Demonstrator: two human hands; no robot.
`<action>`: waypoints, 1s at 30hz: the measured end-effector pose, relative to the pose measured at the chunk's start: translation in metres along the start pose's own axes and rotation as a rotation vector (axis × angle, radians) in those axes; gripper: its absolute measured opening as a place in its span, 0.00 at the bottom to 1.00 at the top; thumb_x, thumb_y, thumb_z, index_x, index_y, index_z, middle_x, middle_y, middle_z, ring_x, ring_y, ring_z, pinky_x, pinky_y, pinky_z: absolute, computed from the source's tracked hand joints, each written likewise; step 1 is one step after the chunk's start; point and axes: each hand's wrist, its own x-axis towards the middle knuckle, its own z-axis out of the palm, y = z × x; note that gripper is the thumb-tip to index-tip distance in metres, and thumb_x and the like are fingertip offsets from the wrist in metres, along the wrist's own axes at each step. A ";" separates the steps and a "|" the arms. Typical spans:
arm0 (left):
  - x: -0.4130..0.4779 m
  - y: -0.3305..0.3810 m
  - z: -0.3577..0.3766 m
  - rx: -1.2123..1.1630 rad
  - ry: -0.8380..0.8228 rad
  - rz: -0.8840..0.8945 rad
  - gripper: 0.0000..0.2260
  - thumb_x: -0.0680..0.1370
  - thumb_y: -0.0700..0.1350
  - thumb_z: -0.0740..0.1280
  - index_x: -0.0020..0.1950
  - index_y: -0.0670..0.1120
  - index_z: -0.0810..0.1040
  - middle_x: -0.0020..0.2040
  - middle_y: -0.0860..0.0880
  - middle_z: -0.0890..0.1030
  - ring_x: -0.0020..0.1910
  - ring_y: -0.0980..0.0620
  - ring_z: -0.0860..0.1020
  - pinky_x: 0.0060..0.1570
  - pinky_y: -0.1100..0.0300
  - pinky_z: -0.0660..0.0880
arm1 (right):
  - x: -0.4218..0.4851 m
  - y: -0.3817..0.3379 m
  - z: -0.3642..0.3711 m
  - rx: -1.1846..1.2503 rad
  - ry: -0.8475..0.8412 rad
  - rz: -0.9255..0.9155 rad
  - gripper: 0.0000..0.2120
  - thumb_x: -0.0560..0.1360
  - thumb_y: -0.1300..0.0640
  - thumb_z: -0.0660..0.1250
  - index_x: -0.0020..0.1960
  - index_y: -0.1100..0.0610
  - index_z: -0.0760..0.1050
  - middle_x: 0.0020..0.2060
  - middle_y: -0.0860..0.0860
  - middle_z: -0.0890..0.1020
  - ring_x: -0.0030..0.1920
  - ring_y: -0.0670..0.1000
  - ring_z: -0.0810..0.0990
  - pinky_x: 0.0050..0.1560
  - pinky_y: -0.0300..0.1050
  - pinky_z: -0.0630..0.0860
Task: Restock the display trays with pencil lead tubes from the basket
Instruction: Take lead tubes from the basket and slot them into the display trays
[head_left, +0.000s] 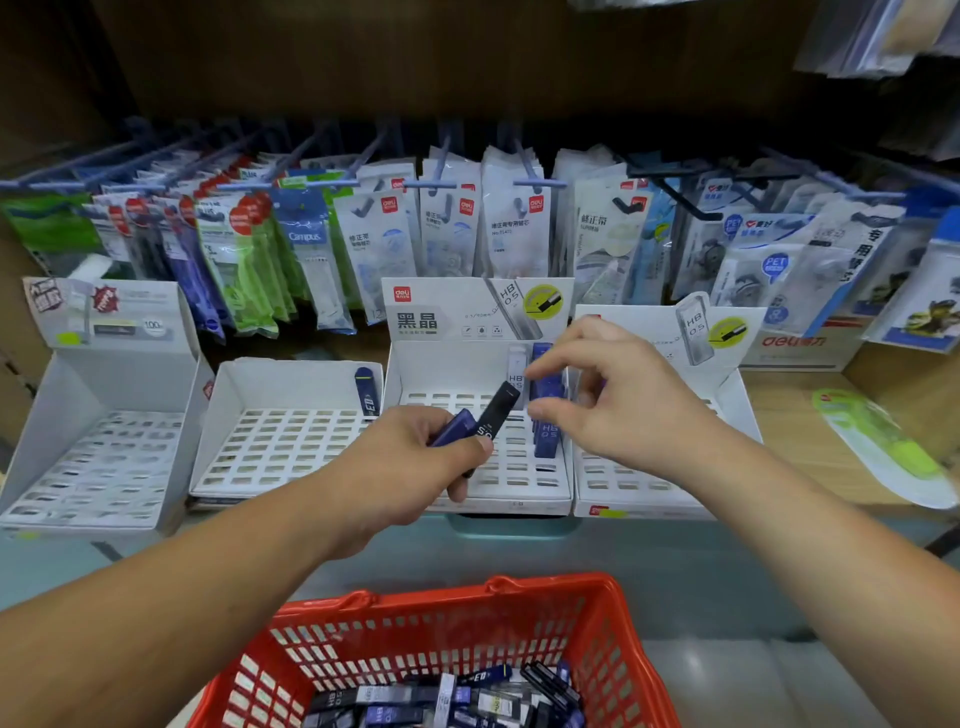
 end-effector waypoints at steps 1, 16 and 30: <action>-0.003 0.002 -0.003 0.010 -0.015 0.024 0.12 0.81 0.51 0.70 0.44 0.45 0.78 0.33 0.45 0.82 0.23 0.54 0.63 0.24 0.63 0.59 | 0.002 -0.007 0.002 0.015 -0.059 -0.036 0.13 0.70 0.56 0.81 0.53 0.48 0.85 0.48 0.41 0.78 0.37 0.41 0.76 0.44 0.45 0.75; -0.002 0.006 -0.016 -0.313 0.083 -0.098 0.14 0.84 0.52 0.63 0.57 0.42 0.81 0.33 0.47 0.70 0.22 0.54 0.59 0.26 0.64 0.55 | 0.002 -0.030 0.013 0.425 -0.160 0.289 0.06 0.78 0.62 0.72 0.53 0.54 0.77 0.37 0.48 0.79 0.24 0.50 0.73 0.25 0.41 0.70; 0.009 -0.012 -0.027 -0.308 -0.044 -0.137 0.15 0.85 0.57 0.60 0.61 0.49 0.80 0.38 0.44 0.81 0.24 0.50 0.70 0.23 0.62 0.63 | 0.060 -0.010 0.033 0.179 0.096 0.096 0.08 0.73 0.59 0.77 0.48 0.47 0.86 0.41 0.45 0.86 0.38 0.48 0.84 0.46 0.43 0.81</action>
